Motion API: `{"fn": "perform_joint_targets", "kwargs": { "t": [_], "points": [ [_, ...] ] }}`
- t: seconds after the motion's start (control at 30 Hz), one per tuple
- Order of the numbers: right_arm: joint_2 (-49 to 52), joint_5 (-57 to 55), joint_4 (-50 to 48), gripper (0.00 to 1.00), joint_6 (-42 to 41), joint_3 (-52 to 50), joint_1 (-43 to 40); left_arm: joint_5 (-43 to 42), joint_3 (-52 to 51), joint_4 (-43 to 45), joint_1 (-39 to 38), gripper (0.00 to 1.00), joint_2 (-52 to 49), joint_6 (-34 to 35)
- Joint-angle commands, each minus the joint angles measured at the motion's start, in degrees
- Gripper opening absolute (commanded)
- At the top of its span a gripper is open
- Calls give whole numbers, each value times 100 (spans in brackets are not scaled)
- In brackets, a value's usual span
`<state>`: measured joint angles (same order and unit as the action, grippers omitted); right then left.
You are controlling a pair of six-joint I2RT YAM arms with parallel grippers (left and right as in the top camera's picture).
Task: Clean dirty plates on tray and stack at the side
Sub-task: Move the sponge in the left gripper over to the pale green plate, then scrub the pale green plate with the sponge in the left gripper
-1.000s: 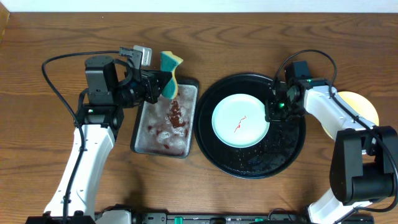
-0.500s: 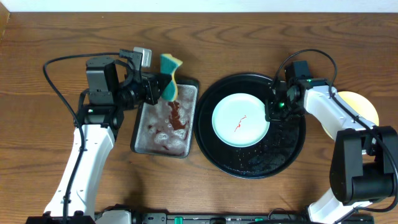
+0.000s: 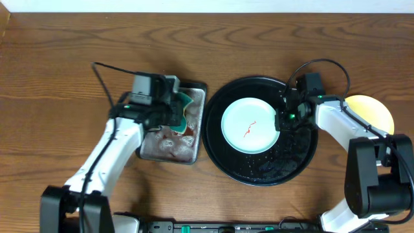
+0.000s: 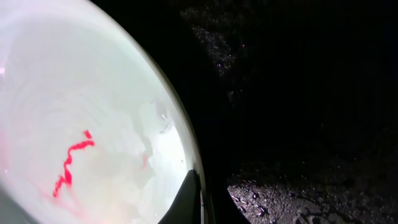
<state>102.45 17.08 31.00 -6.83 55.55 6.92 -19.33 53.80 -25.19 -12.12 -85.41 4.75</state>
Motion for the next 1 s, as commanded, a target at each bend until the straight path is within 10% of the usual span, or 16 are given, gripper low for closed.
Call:
{"fn": "perform_joint_targets", "kwargs": {
  "t": [0.0,0.97],
  "points": [
    [186,-98,-85,1,46,-387,70,1056,48,22,-319,7,17,26],
    [186,994,11,1,46,-435,70,1182,385,2385,-3283,8,-1556,2216]
  ]
}}
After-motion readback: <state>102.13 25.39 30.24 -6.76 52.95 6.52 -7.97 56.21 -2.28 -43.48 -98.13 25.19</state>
